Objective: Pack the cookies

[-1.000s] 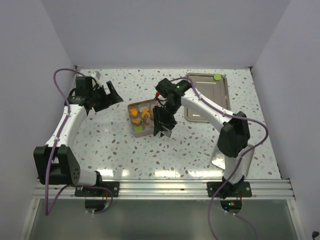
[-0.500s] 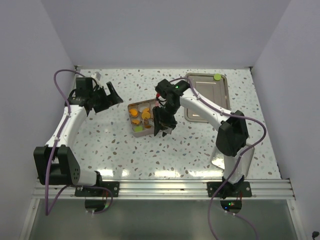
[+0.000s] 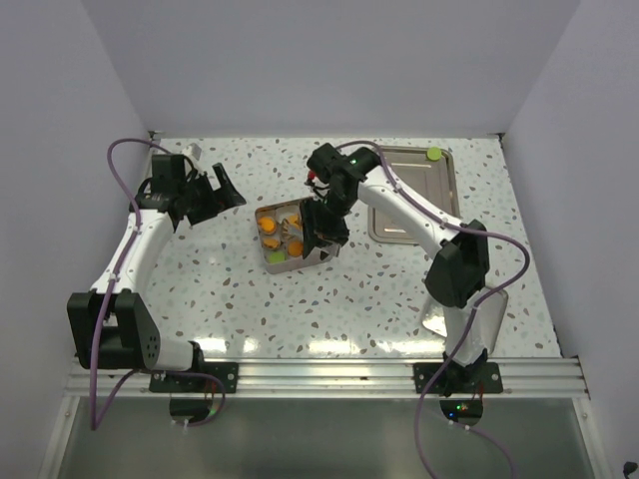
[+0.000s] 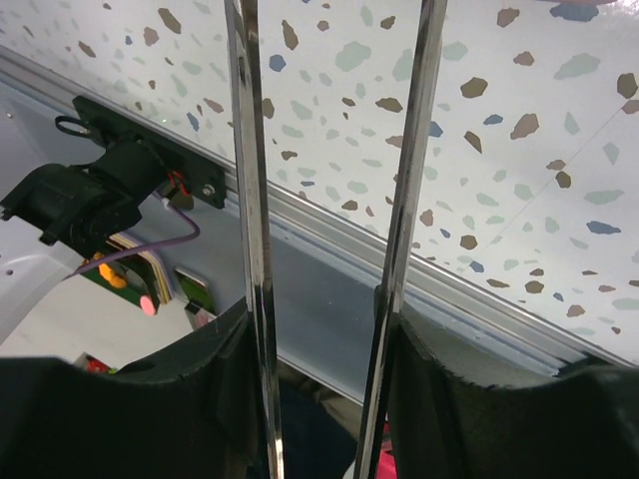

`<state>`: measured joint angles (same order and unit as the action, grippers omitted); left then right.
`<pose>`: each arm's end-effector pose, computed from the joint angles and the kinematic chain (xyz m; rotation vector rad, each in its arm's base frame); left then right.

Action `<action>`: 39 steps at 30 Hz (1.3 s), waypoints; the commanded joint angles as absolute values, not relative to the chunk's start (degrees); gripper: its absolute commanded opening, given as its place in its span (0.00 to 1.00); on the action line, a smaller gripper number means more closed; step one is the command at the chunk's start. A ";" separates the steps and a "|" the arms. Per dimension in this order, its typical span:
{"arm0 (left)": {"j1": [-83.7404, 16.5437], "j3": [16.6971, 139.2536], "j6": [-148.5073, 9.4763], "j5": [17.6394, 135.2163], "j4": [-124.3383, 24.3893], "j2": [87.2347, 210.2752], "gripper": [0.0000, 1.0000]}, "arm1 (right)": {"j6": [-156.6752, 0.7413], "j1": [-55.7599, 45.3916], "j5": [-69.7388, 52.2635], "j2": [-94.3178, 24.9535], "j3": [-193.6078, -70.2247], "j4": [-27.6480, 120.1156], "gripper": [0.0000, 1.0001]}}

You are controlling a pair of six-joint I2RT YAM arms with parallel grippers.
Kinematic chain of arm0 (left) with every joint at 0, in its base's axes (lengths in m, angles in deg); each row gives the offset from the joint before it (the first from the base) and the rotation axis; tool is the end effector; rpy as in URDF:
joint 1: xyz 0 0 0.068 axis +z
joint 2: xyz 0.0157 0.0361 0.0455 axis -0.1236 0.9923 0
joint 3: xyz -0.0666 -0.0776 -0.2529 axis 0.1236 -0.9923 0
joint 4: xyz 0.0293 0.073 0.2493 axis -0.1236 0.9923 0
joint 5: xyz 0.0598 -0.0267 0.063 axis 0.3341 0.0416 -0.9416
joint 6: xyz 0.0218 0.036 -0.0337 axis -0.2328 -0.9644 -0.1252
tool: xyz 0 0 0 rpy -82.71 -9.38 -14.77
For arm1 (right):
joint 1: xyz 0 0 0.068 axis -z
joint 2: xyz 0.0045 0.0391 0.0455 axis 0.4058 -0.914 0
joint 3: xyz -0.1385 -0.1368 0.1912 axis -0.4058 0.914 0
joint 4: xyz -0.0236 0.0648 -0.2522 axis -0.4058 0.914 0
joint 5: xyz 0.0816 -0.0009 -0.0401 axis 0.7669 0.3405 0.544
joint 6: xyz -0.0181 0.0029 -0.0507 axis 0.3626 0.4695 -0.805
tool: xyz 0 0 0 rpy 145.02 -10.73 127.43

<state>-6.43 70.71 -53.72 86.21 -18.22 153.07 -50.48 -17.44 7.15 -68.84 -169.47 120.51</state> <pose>0.3021 -0.0074 0.2931 -0.4214 2.3398 -0.5964 0.2936 0.2774 0.2996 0.2557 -2.9769 -0.7012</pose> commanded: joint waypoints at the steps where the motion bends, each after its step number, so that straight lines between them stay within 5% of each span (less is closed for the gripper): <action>1: -6.57 71.11 -54.20 86.80 -20.62 152.27 0.97 | -52.34 -16.75 6.39 -69.62 -173.70 124.56 0.48; 7: -6.57 71.72 -54.46 86.27 -20.01 152.01 0.96 | -53.49 -14.30 5.25 -67.96 -176.07 127.20 0.48; 19: -6.57 72.34 -54.46 86.54 -19.66 152.27 0.96 | -59.55 9.77 -1.61 -68.38 -177.40 127.73 0.47; 39: -6.57 72.69 -54.73 85.48 -18.96 154.12 0.96 | -59.82 26.23 -7.94 -90.27 -193.30 125.27 0.48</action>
<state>-6.43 70.73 -53.74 85.97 -18.16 153.36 -59.85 25.55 -6.95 -89.82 -189.51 122.48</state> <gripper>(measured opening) 0.966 0.482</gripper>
